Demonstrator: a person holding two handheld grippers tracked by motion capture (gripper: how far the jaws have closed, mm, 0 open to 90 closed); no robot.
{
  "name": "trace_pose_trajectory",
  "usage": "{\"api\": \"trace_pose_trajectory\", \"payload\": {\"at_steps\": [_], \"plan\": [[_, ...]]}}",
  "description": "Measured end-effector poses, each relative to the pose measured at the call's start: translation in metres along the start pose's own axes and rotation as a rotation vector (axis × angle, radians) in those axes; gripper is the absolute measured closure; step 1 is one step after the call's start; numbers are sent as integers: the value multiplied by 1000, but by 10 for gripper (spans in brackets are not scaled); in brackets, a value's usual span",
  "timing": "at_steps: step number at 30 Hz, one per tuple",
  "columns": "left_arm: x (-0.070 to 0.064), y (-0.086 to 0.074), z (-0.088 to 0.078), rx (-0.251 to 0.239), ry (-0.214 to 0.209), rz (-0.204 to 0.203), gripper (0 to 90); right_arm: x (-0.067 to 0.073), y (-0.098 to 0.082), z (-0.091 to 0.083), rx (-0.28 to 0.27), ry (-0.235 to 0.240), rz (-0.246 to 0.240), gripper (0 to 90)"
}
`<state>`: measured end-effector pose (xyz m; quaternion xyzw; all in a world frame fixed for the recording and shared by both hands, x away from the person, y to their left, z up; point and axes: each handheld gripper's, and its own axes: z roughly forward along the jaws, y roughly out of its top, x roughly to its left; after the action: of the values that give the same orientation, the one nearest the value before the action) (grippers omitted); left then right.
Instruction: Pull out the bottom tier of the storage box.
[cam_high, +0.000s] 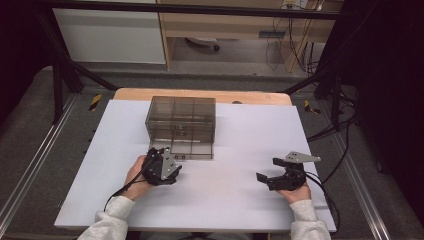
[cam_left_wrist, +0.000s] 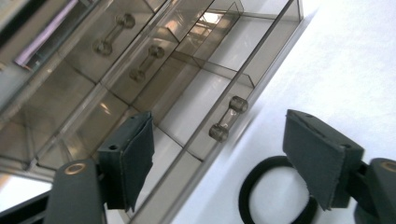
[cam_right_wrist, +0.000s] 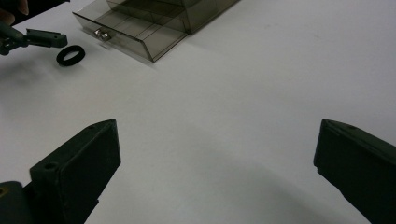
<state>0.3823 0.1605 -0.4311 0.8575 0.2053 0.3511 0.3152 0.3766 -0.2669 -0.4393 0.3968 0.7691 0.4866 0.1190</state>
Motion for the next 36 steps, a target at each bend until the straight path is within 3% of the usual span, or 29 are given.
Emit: {"api": "trace_pose_trajectory", "payload": {"at_steps": [6, 16, 36], "plan": [[5, -3, -6, 4, -25, -89, 214, 0, 0, 0, 1, 0, 0, 12], [10, -11, -14, 24, -36, -194, 161, 0, 0, 0, 1, 1, 0, 12], [14, -23, -23, 44, -92, -299, 75, 0, 0, 0, 0, 2, 0, 12]]}}
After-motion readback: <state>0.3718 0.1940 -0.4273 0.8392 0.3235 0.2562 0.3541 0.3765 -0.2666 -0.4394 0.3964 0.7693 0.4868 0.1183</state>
